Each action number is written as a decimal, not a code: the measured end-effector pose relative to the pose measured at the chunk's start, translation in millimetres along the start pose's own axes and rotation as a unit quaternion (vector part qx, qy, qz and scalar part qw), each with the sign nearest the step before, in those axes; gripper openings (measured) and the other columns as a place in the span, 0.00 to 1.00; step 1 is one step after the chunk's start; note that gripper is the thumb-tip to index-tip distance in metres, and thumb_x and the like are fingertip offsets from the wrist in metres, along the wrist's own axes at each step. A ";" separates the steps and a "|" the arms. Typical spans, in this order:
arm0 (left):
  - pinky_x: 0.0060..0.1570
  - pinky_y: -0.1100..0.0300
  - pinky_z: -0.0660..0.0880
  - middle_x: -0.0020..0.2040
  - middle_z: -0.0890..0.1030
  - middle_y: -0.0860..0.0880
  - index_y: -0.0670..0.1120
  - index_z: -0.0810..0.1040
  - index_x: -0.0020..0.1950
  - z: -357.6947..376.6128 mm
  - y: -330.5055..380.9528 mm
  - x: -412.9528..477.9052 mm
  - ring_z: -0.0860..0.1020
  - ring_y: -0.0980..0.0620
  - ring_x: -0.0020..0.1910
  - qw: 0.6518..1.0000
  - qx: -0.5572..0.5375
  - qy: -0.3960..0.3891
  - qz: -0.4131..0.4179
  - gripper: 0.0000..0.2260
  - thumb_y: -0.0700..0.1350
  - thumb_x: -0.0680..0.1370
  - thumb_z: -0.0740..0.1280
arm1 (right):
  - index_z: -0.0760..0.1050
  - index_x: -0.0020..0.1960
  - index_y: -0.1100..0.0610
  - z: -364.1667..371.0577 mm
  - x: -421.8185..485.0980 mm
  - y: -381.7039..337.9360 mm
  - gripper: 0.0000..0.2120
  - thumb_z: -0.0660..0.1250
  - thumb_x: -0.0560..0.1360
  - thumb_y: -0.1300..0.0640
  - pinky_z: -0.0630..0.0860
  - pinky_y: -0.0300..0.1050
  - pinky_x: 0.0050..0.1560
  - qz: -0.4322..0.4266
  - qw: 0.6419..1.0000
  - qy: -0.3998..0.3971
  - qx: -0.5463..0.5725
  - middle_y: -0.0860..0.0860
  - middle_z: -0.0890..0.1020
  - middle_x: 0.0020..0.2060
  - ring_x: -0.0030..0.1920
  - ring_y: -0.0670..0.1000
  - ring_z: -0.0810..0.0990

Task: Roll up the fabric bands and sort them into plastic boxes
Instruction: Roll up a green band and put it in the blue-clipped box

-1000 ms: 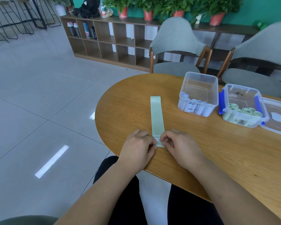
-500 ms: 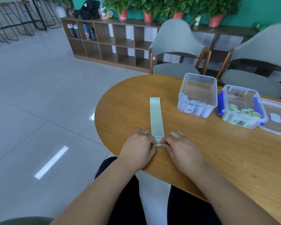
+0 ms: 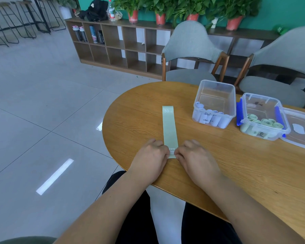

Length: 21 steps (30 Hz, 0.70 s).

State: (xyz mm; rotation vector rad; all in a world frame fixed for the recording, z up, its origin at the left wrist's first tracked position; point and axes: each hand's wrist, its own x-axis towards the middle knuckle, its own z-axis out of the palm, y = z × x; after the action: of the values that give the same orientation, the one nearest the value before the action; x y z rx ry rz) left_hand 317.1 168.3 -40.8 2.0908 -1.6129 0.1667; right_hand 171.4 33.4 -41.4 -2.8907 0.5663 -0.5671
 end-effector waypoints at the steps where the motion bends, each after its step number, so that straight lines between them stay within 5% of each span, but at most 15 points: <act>1: 0.47 0.57 0.74 0.43 0.79 0.51 0.48 0.83 0.46 1.1 -0.8 -1.7 0.73 0.51 0.46 1.000 0.003 0.005 0.010 0.09 0.46 0.82 0.65 | 0.84 0.47 0.51 1.7 -2.1 0.0 0.04 0.71 0.79 0.55 0.77 0.47 0.43 -0.009 1.000 0.011 -0.010 0.47 0.78 0.42 0.47 0.52 0.76; 10: 0.45 0.55 0.77 0.47 0.80 0.50 0.46 0.85 0.51 10.7 -1.4 -9.5 0.75 0.49 0.48 1.000 0.004 0.024 -0.003 0.03 0.40 0.78 0.72 | 0.83 0.54 0.51 3.0 -2.7 5.4 0.08 0.75 0.76 0.55 0.79 0.46 0.44 -0.017 1.000 0.008 0.005 0.46 0.82 0.46 0.49 0.51 0.79; 15: 0.41 0.54 0.77 0.45 0.80 0.52 0.48 0.82 0.50 4.8 -1.6 -8.5 0.75 0.50 0.47 0.999 -0.007 0.029 -0.015 0.03 0.41 0.79 0.71 | 0.82 0.48 0.51 0.2 -0.7 5.4 0.01 0.72 0.79 0.54 0.78 0.47 0.43 -0.025 1.000 0.005 0.013 0.46 0.80 0.44 0.48 0.51 0.77; 21: 0.48 0.55 0.76 0.48 0.79 0.52 0.47 0.83 0.51 5.0 0.0 -6.8 0.74 0.50 0.50 0.999 -0.018 0.030 -0.022 0.03 0.43 0.80 0.70 | 0.84 0.48 0.52 4.2 -1.9 2.9 0.03 0.72 0.79 0.56 0.75 0.42 0.43 -0.011 0.999 0.038 0.009 0.46 0.78 0.45 0.49 0.51 0.76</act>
State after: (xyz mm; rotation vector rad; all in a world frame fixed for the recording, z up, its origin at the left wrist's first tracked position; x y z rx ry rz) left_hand 314.1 171.9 -47.7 2.0715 -1.5226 0.1826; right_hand 170.5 31.7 -46.6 -2.8728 0.5383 -0.6843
